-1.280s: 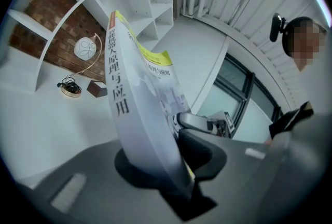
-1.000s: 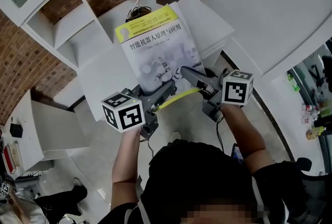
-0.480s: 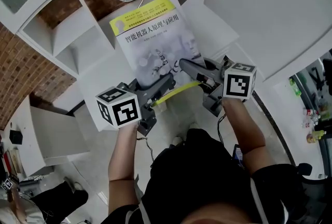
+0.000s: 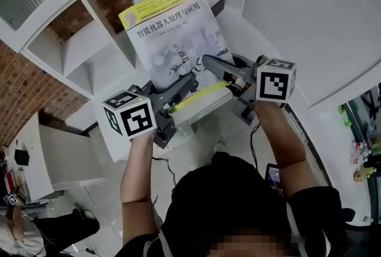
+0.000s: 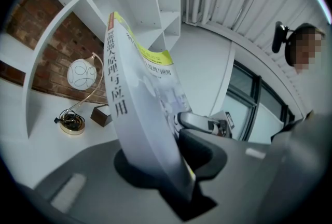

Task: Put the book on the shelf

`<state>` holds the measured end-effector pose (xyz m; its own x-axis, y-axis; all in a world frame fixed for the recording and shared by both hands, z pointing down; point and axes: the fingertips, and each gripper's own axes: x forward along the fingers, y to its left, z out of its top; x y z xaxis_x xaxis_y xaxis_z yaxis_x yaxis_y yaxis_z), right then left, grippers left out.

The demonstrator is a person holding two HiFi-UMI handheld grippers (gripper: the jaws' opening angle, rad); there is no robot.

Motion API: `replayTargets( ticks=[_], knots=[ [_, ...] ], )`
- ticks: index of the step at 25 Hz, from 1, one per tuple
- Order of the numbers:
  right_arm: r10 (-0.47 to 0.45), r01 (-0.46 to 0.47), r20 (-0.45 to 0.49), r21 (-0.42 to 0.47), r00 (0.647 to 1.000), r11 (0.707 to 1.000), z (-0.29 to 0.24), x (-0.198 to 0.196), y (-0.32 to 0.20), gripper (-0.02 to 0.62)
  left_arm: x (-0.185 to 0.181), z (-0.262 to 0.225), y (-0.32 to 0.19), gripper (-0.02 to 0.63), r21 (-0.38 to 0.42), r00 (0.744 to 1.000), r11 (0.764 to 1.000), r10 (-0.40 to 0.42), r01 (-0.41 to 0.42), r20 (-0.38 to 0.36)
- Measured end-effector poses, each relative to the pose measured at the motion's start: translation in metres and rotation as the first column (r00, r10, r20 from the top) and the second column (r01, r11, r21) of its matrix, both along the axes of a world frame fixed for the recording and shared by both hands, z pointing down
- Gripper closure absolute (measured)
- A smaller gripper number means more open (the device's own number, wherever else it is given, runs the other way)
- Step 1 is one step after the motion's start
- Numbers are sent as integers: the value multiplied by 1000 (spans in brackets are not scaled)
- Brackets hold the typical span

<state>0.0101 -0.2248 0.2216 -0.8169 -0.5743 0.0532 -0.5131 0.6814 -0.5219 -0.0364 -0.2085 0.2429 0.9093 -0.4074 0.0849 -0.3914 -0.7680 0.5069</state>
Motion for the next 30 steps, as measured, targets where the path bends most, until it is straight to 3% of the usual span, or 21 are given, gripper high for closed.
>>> replayTargets(
  ticks=[11, 21, 30],
  knots=[
    [11, -11, -35, -5, 999, 1000, -4, 1, 3, 515, 2, -5, 4, 485, -22, 999, 999, -42, 43, 28],
    [-34, 41, -63, 103, 997, 994, 3, 7, 0, 511, 8, 3, 2, 485, 64, 992, 991, -118, 115, 40],
    [3, -1, -50, 43, 999, 999, 1, 3, 3, 512, 4, -2, 4, 486, 1, 990, 994, -111, 111, 93]
  ],
)
